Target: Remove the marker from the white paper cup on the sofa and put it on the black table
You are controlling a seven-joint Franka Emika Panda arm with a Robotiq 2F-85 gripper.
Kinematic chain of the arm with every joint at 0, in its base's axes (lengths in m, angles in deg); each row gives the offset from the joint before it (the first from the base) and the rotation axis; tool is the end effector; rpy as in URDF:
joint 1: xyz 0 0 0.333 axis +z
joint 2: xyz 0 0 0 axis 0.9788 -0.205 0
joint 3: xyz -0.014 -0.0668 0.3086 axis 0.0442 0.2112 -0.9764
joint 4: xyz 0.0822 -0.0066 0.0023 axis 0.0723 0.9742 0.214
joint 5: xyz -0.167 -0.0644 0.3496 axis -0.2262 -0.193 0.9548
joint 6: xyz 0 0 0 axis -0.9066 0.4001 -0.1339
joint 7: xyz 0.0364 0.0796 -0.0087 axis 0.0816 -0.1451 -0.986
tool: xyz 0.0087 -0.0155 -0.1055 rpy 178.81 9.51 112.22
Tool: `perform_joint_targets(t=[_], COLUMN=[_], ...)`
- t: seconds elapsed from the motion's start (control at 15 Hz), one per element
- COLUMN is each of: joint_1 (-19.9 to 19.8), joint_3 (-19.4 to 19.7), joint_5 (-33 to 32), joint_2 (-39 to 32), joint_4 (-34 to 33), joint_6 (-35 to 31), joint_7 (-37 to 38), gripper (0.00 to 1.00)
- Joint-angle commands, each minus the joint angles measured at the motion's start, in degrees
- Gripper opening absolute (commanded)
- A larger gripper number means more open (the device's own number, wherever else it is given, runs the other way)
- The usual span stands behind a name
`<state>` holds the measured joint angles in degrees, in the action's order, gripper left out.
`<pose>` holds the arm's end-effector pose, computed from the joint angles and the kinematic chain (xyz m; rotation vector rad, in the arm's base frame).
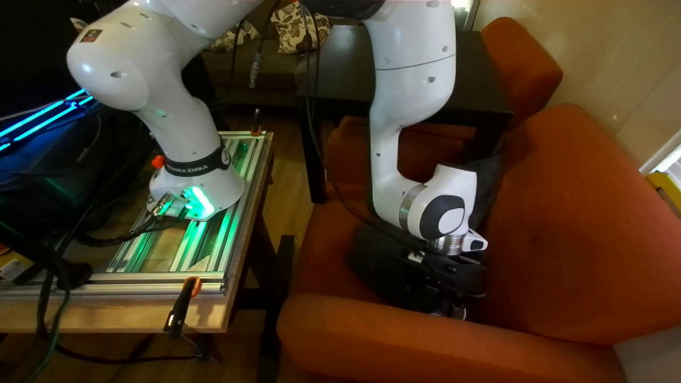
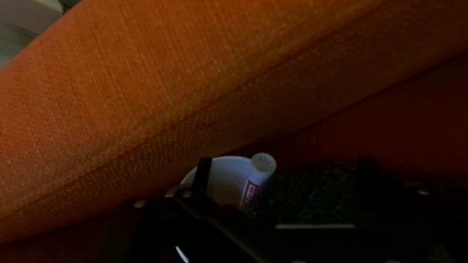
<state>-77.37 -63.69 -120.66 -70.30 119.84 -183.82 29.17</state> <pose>0.5315 -0.1521 -0.0249 2.3927 1.2294 -0.3649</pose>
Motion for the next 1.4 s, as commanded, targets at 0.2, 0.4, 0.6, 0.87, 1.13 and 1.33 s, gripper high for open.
perform_joint_targets(t=[0.2, 0.4, 0.6, 0.87, 1.13, 1.33], joint_1=[-0.55, -1.19, -1.98, -3.34, -3.85, -3.95], joint_3=[0.06, -0.42, -1.03, -2.2, -2.44, -2.46], joint_5=[-5.76, -7.34, -8.72, -10.03, -10.82, -11.56], joint_2=[-3.75, -4.55, -5.09, -5.38, -5.59, -5.02], joint_4=[-4.75, -5.65, -6.3, -6.77, -7.11, -6.73], joint_6=[3.27, 3.64, 2.65, 1.68, 1.05, 0.27], joint_7=[-0.05, -0.05, 0.06, -0.15, 0.37, 0.67], gripper=[0.84, 0.74, 0.72, 0.73, 0.39, 0.16])
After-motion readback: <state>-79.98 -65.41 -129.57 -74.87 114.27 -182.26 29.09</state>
